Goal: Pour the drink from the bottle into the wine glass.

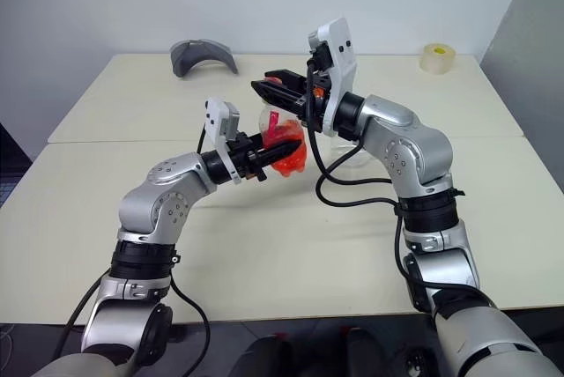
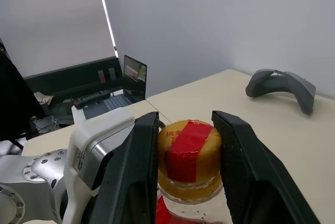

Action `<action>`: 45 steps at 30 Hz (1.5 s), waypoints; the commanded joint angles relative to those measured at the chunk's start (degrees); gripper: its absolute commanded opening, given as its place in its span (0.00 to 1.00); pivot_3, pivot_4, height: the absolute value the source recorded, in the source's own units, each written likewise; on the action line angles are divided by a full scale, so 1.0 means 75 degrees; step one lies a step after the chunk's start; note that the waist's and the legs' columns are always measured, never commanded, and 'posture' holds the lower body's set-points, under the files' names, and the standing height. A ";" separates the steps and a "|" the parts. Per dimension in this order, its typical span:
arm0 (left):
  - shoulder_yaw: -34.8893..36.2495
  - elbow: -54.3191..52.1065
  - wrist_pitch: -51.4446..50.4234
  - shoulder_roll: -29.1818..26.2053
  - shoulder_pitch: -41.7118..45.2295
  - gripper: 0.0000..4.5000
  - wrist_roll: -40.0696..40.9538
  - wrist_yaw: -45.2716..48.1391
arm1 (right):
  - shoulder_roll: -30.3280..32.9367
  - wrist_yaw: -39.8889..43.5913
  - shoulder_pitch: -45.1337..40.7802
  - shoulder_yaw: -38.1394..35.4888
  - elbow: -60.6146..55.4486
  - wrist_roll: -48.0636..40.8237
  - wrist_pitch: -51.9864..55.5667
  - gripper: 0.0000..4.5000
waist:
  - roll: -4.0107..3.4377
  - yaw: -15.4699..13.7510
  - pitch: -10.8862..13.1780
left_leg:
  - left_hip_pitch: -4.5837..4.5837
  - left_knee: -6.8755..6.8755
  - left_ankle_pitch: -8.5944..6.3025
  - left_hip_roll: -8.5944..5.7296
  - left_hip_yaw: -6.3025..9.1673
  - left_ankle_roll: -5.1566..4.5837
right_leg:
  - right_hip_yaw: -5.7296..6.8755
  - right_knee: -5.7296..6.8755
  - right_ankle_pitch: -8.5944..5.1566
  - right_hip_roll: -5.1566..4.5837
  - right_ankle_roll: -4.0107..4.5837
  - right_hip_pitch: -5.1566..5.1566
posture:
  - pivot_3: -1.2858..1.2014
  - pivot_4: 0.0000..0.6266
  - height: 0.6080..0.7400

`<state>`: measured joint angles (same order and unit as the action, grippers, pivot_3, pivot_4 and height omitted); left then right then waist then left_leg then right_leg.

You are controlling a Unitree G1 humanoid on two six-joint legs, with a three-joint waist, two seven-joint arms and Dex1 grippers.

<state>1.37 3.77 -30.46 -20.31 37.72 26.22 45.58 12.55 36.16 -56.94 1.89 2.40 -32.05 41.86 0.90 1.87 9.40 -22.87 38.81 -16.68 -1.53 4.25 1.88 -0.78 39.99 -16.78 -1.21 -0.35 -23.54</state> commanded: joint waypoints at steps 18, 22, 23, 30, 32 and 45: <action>-0.0030 -0.4377 -0.1361 -0.1805 -0.2525 0.35 0.1599 0.0735 | 0.0970 0.4618 -0.1348 0.1180 0.0725 0.0322 -0.1408 0.28 | -0.0005 -0.0010 0.0004 | 0.0004 -0.0001 -0.0016 0.0003 0.0007 -0.0028 | 0.0006 -0.0010 0.0000 0.0001 0.0000 0.0010 | 0.52 0.24 1.00; 0.0059 -0.4630 -0.1324 -0.1782 -0.3048 0.35 0.1601 0.0379 | 0.1134 0.4471 -0.1530 0.0907 0.0758 0.0312 -0.1238 0.28 | -0.0006 -0.0009 0.0004 | 0.0009 -0.0004 -0.0016 0.0006 0.0007 -0.0028 | 0.0004 -0.0006 -0.0001 0.0002 0.0001 0.0008 | 0.52 0.24 1.00; 0.0085 -0.4631 -0.1287 -0.1735 -0.3087 0.35 0.1578 0.0249 | 0.1236 0.4347 -0.1488 0.0805 0.0652 0.0293 -0.1128 0.28 | -0.0006 -0.0011 0.0004 | 0.0008 -0.0004 -0.0016 0.0007 0.0009 -0.0028 | 0.0007 -0.0006 -0.0001 0.0002 0.0001 0.0008 | 0.52 0.24 1.00; 0.0137 -0.4482 -0.1071 -0.1235 -0.3182 0.35 0.1334 -0.0775 | 0.2236 0.2348 0.0426 -0.0239 -0.1284 0.0327 0.0201 0.28 | 0.0002 -0.0118 0.0000 | 0.0003 0.0003 -0.0017 0.0004 0.0010 -0.0029 | 0.0010 -0.0020 0.0000 -0.0003 0.0001 0.0021 | 0.52 0.24 1.00; 0.0054 -0.4454 -0.0966 -0.1070 -0.3236 0.35 0.1213 -0.0990 | 0.2484 0.1756 0.1490 -0.0277 -0.2117 0.0593 0.0384 0.28 | 0.0002 -0.0133 0.0000 | 0.0007 -0.0001 -0.0018 0.0004 0.0011 -0.0030 | 0.0011 -0.0022 0.0000 -0.0003 0.0000 0.0030 | 0.52 0.24 1.00; -0.0651 -0.3524 -0.0452 -0.0542 -0.2265 0.35 0.0718 -0.0817 | 0.0594 -0.2567 0.5759 0.0482 -0.1409 0.3463 -0.1704 0.28 | -0.0001 -0.0038 -0.0001 | 0.0034 -0.0006 0.0000 0.0010 -0.0018 0.0000 | -0.0015 -0.0002 -0.0002 0.0010 -0.0002 0.0029 | 0.52 0.24 1.00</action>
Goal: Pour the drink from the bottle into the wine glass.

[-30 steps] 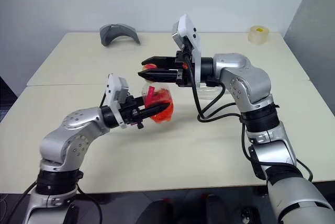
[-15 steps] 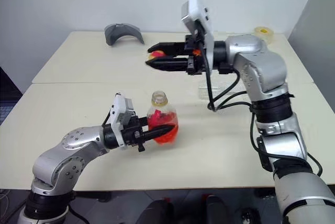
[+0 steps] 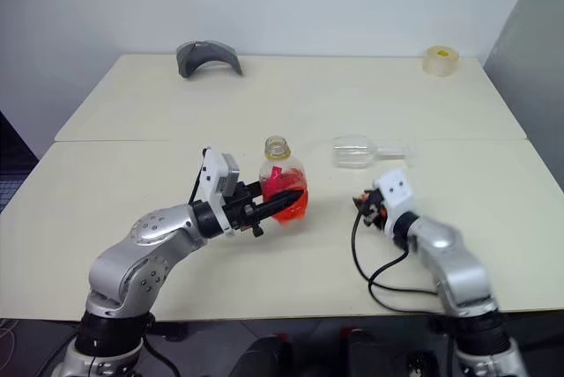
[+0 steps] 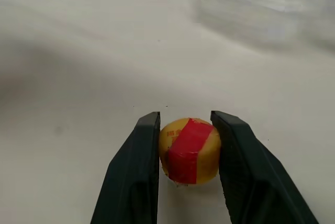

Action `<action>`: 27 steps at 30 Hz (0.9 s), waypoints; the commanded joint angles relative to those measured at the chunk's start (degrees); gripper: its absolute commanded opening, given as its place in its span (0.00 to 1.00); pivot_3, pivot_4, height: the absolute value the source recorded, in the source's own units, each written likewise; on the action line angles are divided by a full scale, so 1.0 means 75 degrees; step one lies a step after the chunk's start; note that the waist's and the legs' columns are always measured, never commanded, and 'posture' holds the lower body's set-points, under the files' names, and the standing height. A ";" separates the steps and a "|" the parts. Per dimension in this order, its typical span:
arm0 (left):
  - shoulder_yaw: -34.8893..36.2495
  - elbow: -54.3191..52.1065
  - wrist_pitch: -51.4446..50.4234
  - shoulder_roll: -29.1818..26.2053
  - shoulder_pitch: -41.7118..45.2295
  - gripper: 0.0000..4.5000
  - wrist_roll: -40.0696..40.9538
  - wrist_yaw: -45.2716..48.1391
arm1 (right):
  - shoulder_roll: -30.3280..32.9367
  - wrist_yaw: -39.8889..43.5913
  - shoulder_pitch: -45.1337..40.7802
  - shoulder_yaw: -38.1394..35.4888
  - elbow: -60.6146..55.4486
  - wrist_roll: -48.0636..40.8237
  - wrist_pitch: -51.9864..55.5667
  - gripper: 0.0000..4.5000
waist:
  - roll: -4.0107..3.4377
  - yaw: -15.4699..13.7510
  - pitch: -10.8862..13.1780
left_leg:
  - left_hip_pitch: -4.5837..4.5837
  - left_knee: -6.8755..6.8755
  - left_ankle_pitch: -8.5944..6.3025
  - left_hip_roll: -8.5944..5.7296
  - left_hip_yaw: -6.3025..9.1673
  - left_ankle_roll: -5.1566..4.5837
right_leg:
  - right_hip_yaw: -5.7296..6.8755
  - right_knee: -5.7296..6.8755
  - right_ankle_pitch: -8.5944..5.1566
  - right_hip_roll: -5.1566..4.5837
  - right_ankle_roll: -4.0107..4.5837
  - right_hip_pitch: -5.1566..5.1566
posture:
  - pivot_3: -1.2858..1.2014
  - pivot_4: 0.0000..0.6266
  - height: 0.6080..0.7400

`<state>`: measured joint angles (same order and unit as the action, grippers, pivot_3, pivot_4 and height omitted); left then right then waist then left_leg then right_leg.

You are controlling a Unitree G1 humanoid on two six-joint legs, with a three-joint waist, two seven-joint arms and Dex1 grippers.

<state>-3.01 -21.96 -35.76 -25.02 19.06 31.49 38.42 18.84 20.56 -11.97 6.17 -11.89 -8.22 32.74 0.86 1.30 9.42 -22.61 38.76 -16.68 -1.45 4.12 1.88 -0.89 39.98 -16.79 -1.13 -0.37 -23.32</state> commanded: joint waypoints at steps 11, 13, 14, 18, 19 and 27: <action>0.0071 -0.0206 0.0103 0.0019 0.0154 0.35 0.0094 0.0105 | -0.0377 -0.0523 -0.0275 -0.0656 0.0496 0.0056 0.0047 0.81 | 0.0008 0.0020 -0.0005 | 0.0012 -0.0003 -0.0003 0.0000 0.0005 -0.0005 | 0.0004 -0.0005 -0.0001 0.0004 0.0000 0.0020 | 0.52 0.24 1.00; 0.0160 -0.0220 0.0028 0.0032 0.0113 0.35 0.0133 -0.0008 | -0.0281 -0.0320 -0.0178 -0.0714 0.0055 -0.0161 0.0341 0.96 | 0.0008 0.0032 -0.0005 | 0.0012 -0.0004 -0.0013 0.0001 0.0005 -0.0022 | 0.0002 -0.0006 -0.0001 0.0004 0.0000 0.0020 | 0.52 0.24 1.00; 0.0220 -0.0222 -0.0003 0.0037 0.0096 0.35 0.0150 -0.0073 | -0.0166 -0.0131 -0.0112 -0.0746 -0.0285 -0.0341 0.0535 1.00 | 0.0008 0.0032 -0.0005 | 0.0012 -0.0005 -0.0014 0.0001 0.0005 -0.0024 | 0.0002 -0.0006 -0.0001 0.0004 0.0000 0.0019 | 0.52 0.24 1.00; 0.0466 -0.0076 0.0060 -0.0048 0.0072 0.35 0.0074 -0.0217 | 0.0365 0.0560 0.0082 -0.0912 -0.1550 -0.0952 0.0945 1.00 | 0.0006 0.0032 -0.0003 | 0.0009 -0.0006 -0.0017 0.0001 0.0008 -0.0029 | 0.0004 -0.0006 -0.0001 0.0004 0.0000 0.0016 | 0.52 0.24 1.00; 0.0583 0.0052 0.0075 -0.0058 0.0103 0.35 0.0040 -0.0296 | 0.0603 0.0793 0.0090 -0.0906 -0.1808 -0.1051 0.0943 1.00 | 0.0006 0.0032 -0.0003 | 0.0009 -0.0005 -0.0017 0.0001 0.0009 -0.0029 | 0.0005 -0.0006 -0.0001 0.0004 -0.0001 0.0016 | 0.52 0.24 1.00; 0.1464 0.2320 0.1460 -0.0164 0.1034 0.35 -0.1086 -0.1123 | 0.1039 0.2526 -0.1263 -0.0255 -0.2674 -0.2288 0.0570 1.00 | 0.0009 0.0063 -0.0001 | 0.0011 -0.0006 -0.0017 0.0005 0.0018 -0.0031 | 0.0016 -0.0008 -0.0002 0.0011 -0.0001 0.0017 | 0.52 0.24 1.00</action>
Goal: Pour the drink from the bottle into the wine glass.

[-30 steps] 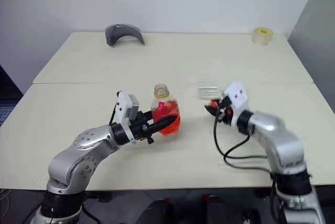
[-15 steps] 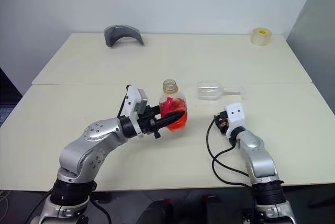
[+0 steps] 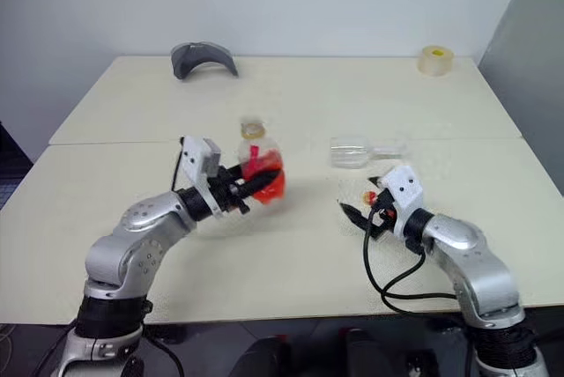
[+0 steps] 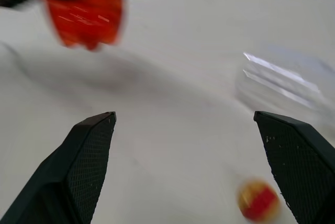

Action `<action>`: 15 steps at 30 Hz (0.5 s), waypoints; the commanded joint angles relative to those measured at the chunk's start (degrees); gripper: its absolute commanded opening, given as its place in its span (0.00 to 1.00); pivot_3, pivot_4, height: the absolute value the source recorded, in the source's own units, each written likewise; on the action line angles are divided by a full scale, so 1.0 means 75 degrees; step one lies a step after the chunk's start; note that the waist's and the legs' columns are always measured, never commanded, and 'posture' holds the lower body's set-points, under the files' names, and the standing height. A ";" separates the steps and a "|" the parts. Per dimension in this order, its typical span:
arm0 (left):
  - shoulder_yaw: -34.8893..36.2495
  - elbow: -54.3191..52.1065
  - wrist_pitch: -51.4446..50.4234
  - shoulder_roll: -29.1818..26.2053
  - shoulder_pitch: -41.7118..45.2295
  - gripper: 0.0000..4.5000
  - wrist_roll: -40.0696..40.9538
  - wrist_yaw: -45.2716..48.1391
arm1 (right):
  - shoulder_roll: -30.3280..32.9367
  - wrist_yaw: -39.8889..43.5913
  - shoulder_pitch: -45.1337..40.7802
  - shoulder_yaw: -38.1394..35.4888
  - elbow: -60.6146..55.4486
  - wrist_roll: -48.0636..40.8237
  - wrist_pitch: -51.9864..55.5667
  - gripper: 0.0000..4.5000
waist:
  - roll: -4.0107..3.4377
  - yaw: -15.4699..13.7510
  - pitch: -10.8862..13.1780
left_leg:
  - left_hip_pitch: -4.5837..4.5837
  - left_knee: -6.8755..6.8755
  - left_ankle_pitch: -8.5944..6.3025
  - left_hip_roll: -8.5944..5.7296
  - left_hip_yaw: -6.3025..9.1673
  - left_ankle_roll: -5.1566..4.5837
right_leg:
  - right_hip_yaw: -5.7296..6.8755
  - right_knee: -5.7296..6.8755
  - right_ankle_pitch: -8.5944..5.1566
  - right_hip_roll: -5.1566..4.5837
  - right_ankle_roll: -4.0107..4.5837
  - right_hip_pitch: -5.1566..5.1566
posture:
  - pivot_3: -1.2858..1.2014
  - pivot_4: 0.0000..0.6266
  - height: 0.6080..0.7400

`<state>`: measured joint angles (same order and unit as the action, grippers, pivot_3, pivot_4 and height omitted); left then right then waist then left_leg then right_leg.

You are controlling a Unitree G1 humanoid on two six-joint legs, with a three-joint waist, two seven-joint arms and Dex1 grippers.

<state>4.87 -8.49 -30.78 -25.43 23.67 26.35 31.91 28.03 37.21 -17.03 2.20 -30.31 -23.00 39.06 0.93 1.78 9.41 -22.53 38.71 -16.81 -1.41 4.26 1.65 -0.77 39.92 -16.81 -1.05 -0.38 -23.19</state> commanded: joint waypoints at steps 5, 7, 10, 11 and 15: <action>0.1097 0.2503 0.1990 -0.0391 0.1269 0.35 -0.1053 -0.0996 | -0.1339 0.0073 -0.2020 0.0889 0.0943 -0.0188 -0.0556 1.00 | 0.0004 -0.0007 0.0000 | -0.0004 0.0003 0.0005 -0.0002 0.0002 0.0008 | 0.0002 -0.0001 0.0001 -0.0003 0.0002 -0.0005 | 0.52 0.24 1.00; 0.1268 0.3118 0.2454 -0.0470 0.1462 0.35 -0.1248 -0.1227 | -0.1792 -0.0045 -0.2346 0.1139 0.1474 0.0040 -0.0842 1.00 | 0.0005 -0.0007 0.0000 | -0.0005 0.0003 0.0011 -0.0003 0.0001 0.0019 | 0.0001 -0.0001 0.0002 -0.0005 0.0002 -0.0009 | 0.52 0.24 1.00; 0.1428 0.3848 0.3035 -0.0449 0.1709 0.35 -0.1574 -0.1701 | -0.2289 -0.0178 -0.2606 0.1346 0.2073 0.0271 -0.1194 1.00 | 0.0007 -0.0019 -0.0002 | -0.0018 0.0004 0.0018 -0.0010 0.0001 0.0032 | 0.0002 -0.0004 0.0002 -0.0016 0.0002 -0.0017 | 0.52 0.24 1.00; 0.1486 0.4057 0.3186 -0.0402 0.1808 0.35 -0.1644 -0.1903 | -0.2382 -0.0183 -0.2644 0.1386 0.2188 0.0324 -0.1276 1.00 | 0.0009 -0.0033 -0.0003 | -0.0024 0.0010 0.0018 -0.0015 0.0001 0.0032 | 0.0001 -0.0004 0.0003 -0.0021 0.0001 -0.0021 | 0.52 0.24 1.00; 0.1621 0.4776 0.3659 -0.0242 0.2092 0.35 -0.1841 -0.2576 | -0.2515 -0.0158 -0.2704 0.1437 0.2384 0.0429 -0.1455 1.00 | 0.0027 -0.0069 -0.0008 | -0.0038 0.0022 0.0018 -0.0028 0.0017 0.0032 | 0.0016 -0.0004 0.0007 -0.0032 -0.0005 -0.0023 | 0.52 0.24 1.00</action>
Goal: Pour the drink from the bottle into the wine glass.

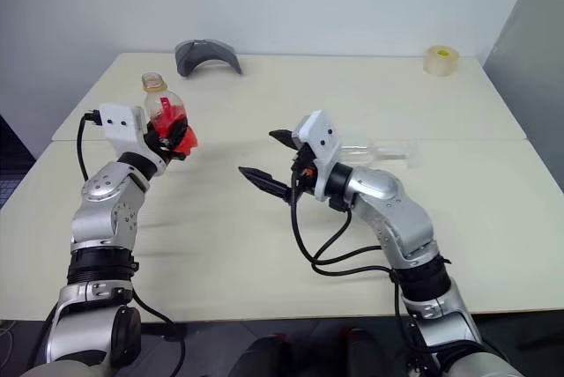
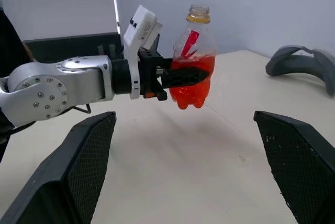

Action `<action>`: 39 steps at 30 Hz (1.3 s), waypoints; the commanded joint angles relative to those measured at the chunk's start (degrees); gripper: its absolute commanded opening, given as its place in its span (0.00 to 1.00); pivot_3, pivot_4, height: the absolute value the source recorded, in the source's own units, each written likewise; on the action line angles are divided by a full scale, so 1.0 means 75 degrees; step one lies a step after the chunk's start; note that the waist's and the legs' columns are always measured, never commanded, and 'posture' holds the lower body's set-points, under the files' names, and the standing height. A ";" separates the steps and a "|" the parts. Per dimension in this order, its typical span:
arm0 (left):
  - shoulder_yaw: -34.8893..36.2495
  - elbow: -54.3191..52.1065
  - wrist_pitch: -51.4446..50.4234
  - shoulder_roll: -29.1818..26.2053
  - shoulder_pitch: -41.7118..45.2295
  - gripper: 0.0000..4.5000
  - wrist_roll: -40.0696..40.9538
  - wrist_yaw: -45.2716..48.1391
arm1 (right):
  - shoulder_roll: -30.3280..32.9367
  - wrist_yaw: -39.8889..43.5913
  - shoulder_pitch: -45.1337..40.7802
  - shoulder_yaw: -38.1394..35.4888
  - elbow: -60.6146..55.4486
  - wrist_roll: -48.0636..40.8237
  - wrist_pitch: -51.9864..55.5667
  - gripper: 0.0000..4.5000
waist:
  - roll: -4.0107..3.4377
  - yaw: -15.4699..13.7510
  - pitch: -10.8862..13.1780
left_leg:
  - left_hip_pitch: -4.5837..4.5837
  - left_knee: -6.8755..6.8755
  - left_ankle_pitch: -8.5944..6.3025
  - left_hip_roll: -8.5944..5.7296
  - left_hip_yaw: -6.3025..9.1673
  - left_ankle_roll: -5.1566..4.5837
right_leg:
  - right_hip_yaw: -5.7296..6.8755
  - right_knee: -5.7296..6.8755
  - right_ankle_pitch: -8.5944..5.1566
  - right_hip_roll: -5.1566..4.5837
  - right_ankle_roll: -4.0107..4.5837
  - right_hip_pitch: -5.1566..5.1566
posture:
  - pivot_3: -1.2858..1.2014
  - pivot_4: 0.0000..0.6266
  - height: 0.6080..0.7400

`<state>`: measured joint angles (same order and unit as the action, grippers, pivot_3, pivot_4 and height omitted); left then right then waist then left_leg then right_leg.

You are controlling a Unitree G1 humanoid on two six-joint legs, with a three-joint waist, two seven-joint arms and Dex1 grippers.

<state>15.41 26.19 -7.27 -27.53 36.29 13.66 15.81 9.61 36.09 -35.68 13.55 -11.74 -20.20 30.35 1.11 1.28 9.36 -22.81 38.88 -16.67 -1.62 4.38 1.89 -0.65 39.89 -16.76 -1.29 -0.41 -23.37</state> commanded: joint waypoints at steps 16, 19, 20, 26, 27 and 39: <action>0.0457 0.1798 0.1087 0.0683 0.0402 0.35 0.0376 -0.0004 | -0.0032 -0.0257 -0.0249 -0.0146 0.0018 0.0301 -0.0342 1.00 | 0.0006 0.0064 -0.0003 | -0.0008 -0.0007 0.0000 0.0001 -0.0001 0.0000 | 0.0000 0.0013 0.0000 0.0001 0.0001 -0.0022 | 0.52 0.24 1.00; 0.0430 0.1573 0.0993 0.0728 0.0221 0.35 0.0371 0.0011 | -0.0071 -0.0277 -0.0281 -0.0168 0.0076 0.0354 -0.0367 1.00 | 0.0006 0.0066 -0.0004 | -0.0006 -0.0007 0.0000 0.0001 -0.0001 0.0000 | -0.0001 0.0013 0.0000 0.0001 0.0001 -0.0022 | 0.52 0.24 1.00; 0.0423 0.1506 0.0960 0.0723 0.0170 0.35 0.0356 0.0007 | -0.0099 -0.0294 -0.0290 -0.0186 0.0102 0.0358 -0.0372 1.00 | 0.0006 0.0067 -0.0004 | -0.0006 -0.0007 0.0000 0.0001 -0.0002 0.0000 | -0.0001 0.0014 0.0000 0.0001 0.0001 -0.0022 | 0.52 0.24 1.00; 0.0429 0.1405 0.0849 0.0623 0.0077 0.72 0.0296 0.0053 | -0.0192 -0.0298 -0.0335 -0.0188 0.0168 0.0379 -0.0382 1.00 | 0.0006 0.0066 -0.0004 | -0.0006 -0.0007 0.0000 0.0001 -0.0001 0.0000 | -0.0001 0.0014 0.0001 0.0001 0.0001 -0.0022 | 0.52 0.24 1.00; 0.0420 0.1380 0.0822 0.0613 0.0034 0.81 0.0287 0.0075 | -0.0213 -0.0320 -0.0349 -0.0213 0.0173 0.0365 -0.0369 1.00 | 0.0006 0.0067 -0.0004 | -0.0006 -0.0007 0.0000 0.0001 -0.0001 0.0000 | -0.0001 0.0014 0.0001 0.0001 0.0001 -0.0022 | 0.52 0.24 1.00; 0.0376 -0.1392 -0.0587 0.0978 -0.1513 1.00 0.0528 -0.0255 | -0.0143 -0.0272 -0.0308 -0.0197 0.0138 0.0443 -0.0434 1.00 | 0.0006 0.0073 -0.0004 | -0.0004 -0.0009 0.0000 0.0004 -0.0003 0.0000 | -0.0006 0.0015 0.0001 0.0001 0.0001 -0.0022 | 0.52 0.24 1.00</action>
<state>18.12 21.64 -9.76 -19.99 26.08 16.75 14.69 8.63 33.77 -37.31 12.60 -8.85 -16.91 29.04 1.16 1.82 9.33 -22.84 38.82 -16.68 -1.59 4.36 1.89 -0.69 40.00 -16.75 -1.28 -0.40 -23.53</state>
